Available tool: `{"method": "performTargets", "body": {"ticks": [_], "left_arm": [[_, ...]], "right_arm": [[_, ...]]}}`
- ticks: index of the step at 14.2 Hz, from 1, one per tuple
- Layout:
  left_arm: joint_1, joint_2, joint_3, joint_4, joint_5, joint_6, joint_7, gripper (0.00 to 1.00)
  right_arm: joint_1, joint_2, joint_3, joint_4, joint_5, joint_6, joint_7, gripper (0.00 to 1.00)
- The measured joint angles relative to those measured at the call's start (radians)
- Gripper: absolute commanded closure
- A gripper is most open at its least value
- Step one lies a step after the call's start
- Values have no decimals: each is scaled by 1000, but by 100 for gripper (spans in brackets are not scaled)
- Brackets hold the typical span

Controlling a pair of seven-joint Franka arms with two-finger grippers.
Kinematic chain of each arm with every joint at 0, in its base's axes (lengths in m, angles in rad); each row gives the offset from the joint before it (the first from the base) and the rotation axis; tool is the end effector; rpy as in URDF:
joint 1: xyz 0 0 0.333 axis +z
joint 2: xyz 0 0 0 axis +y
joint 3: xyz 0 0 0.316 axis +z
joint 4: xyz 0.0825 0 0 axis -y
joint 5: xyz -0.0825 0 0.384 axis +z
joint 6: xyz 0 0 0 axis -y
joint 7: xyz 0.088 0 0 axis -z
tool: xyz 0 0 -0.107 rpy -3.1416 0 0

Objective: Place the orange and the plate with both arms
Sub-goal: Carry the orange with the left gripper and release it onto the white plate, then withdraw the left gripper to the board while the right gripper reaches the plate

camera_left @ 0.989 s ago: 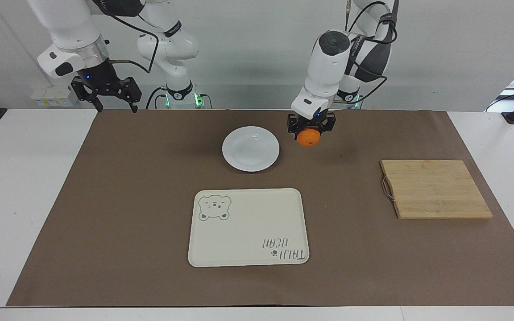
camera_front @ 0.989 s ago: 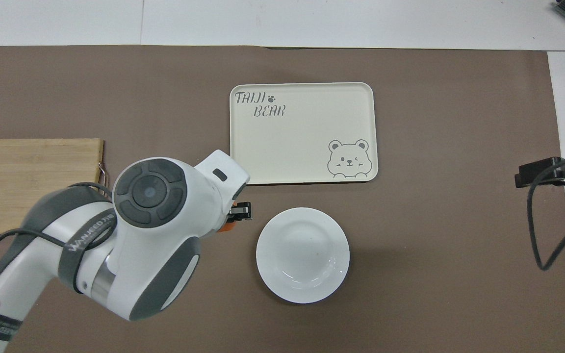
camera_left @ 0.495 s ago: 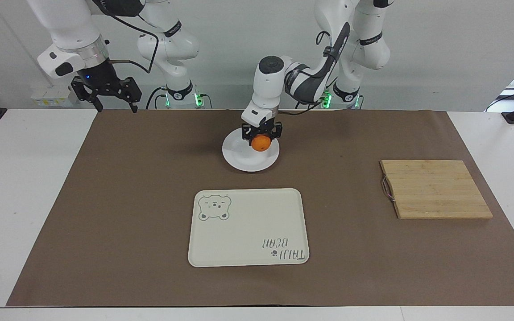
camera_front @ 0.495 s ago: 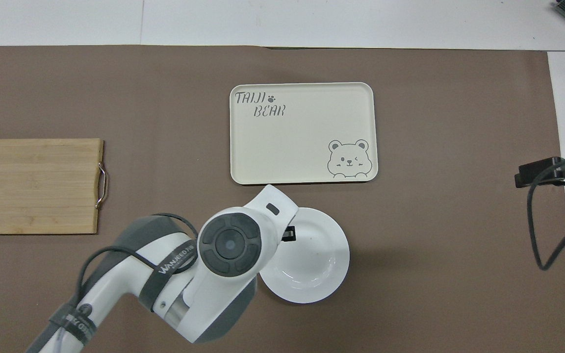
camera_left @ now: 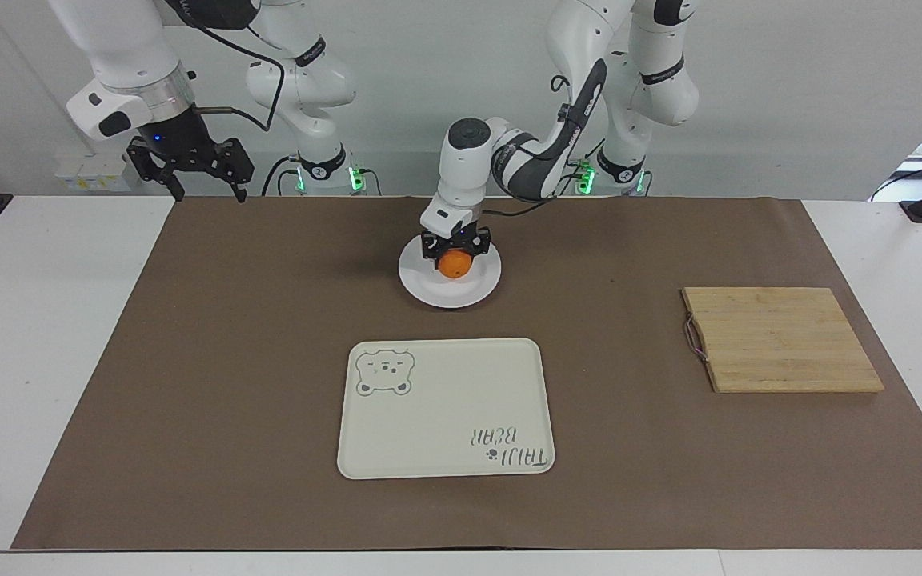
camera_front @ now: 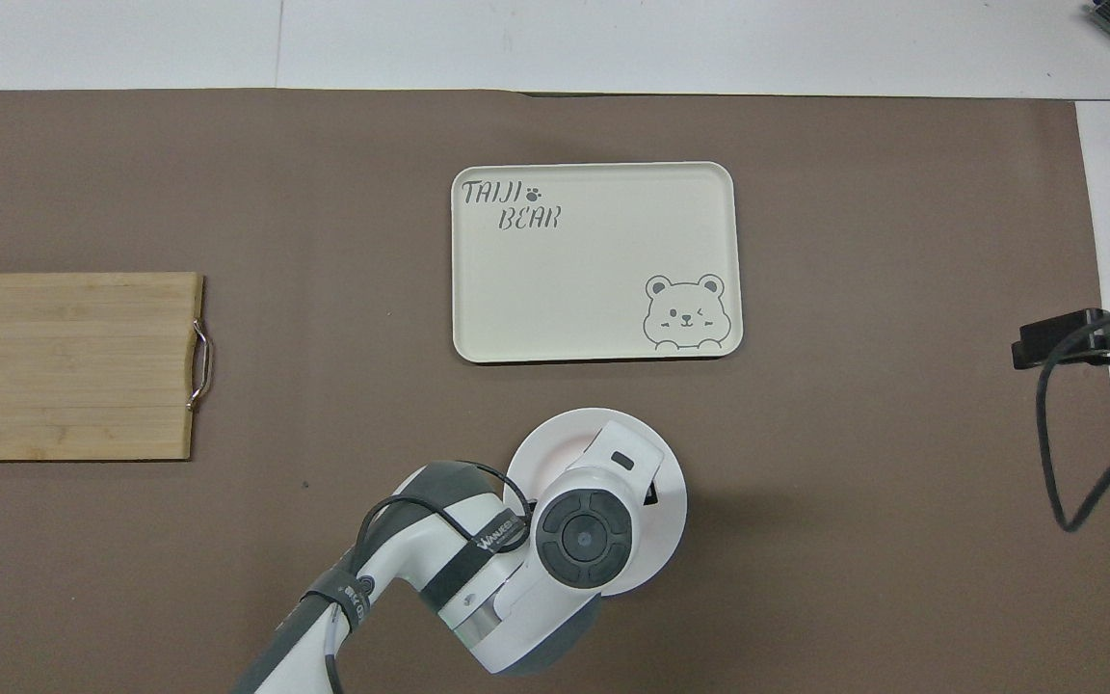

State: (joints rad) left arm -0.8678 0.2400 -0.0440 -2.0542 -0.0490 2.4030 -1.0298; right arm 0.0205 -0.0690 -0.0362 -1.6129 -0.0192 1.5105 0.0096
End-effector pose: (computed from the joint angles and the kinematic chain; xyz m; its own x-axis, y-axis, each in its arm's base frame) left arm 0.3657 -0.4716 0.3313 0.9879 0.1545 0.0151 0.1517 -0.9815 0.1167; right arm 0.5264 -0.0111 0.6368 0.9991 -0.0263 -0.0333 -0.0257 -0.9995 0.0170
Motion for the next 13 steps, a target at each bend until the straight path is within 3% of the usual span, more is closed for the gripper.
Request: {"method": "performTargets", "body": {"ticks": [3,6,13], "left_arm": [[37,-50,18,18,0,-32,4,0],[130,-107,23,76,0,-163,84,0],[391,-151,30,293,0,-477,477,0]], "right_arm": [[0,0,0,0,0,0,0,0],[0,0,0,0,0,0,0,0],[-3,-2,-6,-8,67,0,0,0]]}}
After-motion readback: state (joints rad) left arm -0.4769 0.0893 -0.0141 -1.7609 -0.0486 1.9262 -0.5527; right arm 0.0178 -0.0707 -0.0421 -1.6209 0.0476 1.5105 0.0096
